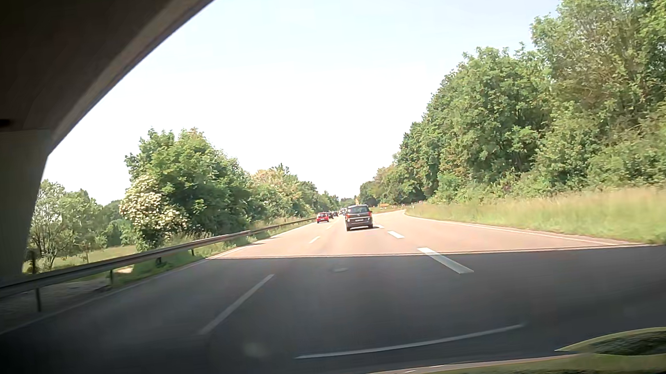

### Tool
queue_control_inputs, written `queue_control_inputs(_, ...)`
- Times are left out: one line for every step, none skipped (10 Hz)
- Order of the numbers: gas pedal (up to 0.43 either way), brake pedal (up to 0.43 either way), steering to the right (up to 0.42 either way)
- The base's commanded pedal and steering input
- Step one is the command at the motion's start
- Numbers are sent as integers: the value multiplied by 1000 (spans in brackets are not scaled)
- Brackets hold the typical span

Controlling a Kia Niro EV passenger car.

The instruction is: Follow the waypoints while adhering to traffic rules and regulations

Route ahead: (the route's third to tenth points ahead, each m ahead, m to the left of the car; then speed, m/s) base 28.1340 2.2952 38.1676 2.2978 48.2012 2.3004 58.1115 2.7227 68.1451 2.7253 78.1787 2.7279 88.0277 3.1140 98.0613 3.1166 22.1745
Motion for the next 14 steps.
queue_control_inputs(157,0,-2)
queue_control_inputs(157,0,-2)
queue_control_inputs(157,0,-2)
queue_control_inputs(157,0,-2)
queue_control_inputs(157,0,-2)
queue_control_inputs(157,0,-2)
queue_control_inputs(157,0,-2)
queue_control_inputs(157,0,-2)
queue_control_inputs(157,0,-2)
queue_control_inputs(157,0,-2)
queue_control_inputs(157,0,-1)
queue_control_inputs(157,0,-2)
queue_control_inputs(157,0,-2)
queue_control_inputs(157,0,-2)
